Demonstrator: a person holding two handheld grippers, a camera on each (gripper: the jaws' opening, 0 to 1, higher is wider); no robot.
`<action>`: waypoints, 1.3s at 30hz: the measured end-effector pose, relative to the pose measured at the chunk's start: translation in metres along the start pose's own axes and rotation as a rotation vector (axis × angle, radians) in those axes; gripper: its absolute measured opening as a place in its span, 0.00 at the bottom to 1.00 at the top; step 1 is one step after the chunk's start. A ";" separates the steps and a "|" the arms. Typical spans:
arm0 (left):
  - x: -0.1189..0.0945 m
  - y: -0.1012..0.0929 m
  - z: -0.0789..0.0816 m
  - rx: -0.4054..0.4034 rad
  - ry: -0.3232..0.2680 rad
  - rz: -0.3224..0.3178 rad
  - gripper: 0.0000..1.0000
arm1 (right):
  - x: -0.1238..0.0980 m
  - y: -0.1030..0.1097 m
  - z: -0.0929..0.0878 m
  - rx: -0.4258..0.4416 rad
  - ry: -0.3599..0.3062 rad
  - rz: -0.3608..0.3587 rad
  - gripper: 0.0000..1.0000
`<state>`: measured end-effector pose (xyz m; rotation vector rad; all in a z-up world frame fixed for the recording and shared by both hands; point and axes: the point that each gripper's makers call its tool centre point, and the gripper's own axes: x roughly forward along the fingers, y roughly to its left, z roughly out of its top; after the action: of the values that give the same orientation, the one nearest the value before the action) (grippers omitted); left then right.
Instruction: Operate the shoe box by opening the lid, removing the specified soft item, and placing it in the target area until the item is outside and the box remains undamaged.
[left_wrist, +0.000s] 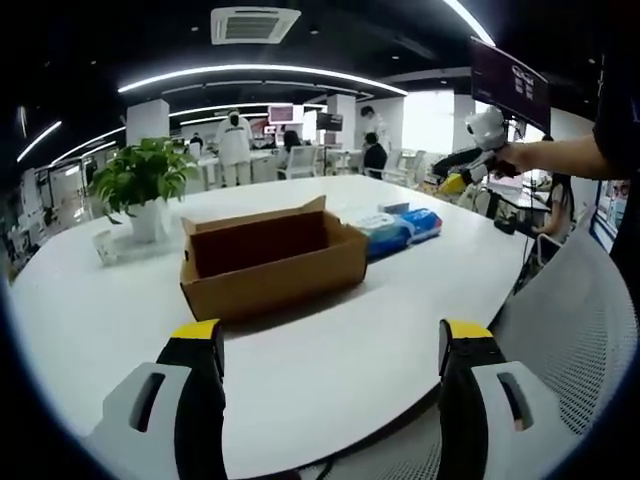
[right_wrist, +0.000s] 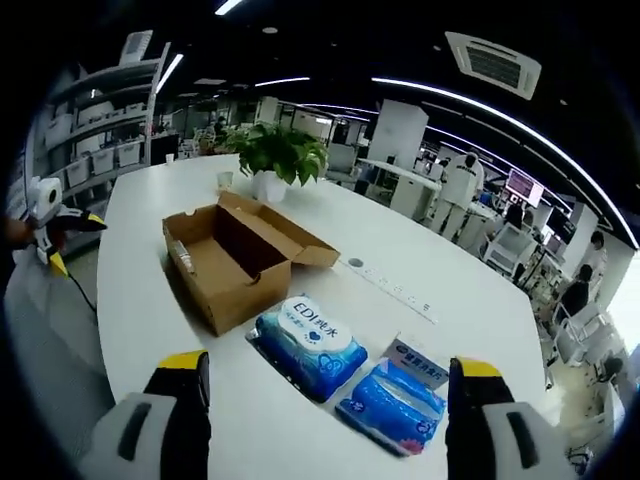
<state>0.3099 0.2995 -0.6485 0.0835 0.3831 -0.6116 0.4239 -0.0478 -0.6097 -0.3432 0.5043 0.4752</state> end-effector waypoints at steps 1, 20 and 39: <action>0.000 0.001 0.000 -0.001 0.000 0.003 0.87 | -0.003 0.004 0.000 0.011 -0.011 -0.002 0.99; 0.004 0.015 0.026 -0.016 -0.027 -0.013 0.96 | -0.047 0.038 -0.008 0.091 -0.061 -0.069 0.99; 0.026 0.053 0.073 -0.008 -0.033 -0.047 0.92 | -0.076 0.059 -0.013 0.130 -0.086 -0.112 0.99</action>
<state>0.3840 0.3146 -0.5923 0.0566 0.3563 -0.6568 0.3301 -0.0306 -0.5917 -0.2234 0.4277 0.3449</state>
